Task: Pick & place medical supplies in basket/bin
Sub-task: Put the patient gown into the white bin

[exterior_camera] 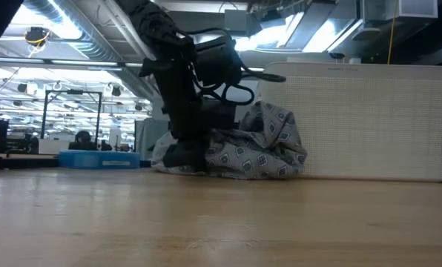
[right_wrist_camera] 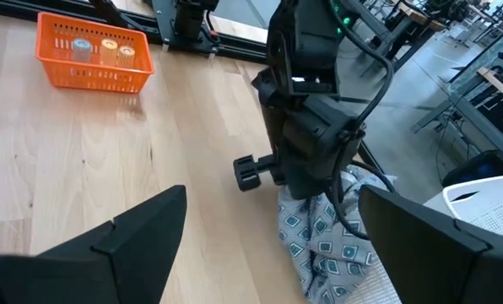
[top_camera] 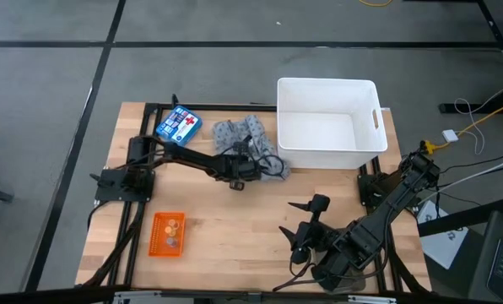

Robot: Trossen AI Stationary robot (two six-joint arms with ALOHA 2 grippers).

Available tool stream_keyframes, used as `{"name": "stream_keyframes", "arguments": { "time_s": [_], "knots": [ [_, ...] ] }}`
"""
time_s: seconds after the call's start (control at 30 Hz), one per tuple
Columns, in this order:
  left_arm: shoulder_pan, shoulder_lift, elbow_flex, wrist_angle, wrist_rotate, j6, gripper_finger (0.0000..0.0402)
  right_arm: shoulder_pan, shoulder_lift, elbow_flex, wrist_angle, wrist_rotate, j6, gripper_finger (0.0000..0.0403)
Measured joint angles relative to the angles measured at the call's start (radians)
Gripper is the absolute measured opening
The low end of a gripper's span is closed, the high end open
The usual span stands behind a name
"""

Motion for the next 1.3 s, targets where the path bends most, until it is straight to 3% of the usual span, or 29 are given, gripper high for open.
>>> {"name": "stream_keyframes", "arguments": {
  "time_s": [0.27, 0.53, 0.8, 1.03, 1.3],
  "knots": [
    [0.0, -0.113, 0.0, -0.019, 0.026, -0.104, 0.0032, 0.0, 0.0, 0.0, 0.0, -0.001, -0.007, 0.0352],
    [-0.039, -0.362, -0.01, -0.217, 0.087, -0.212, 0.0032, 0.0, 0.0, 0.0, 0.0, -0.071, -0.011, 0.0352],
    [-0.121, -0.608, -0.006, -0.331, -0.107, -0.269, 0.0032, 0.0, -0.001, 0.0, 0.0, -0.077, -0.011, 0.0352],
    [-0.177, -0.726, -0.003, -0.217, -0.272, -0.202, 0.0032, -0.001, -0.001, 0.0, 0.004, -0.048, -0.013, 0.0352],
    [-0.183, -0.744, -0.003, 0.241, -0.415, 0.113, 0.0032, -0.001, -0.001, 0.0, 0.008, -0.026, -0.014, 0.0352]
  ]
}}
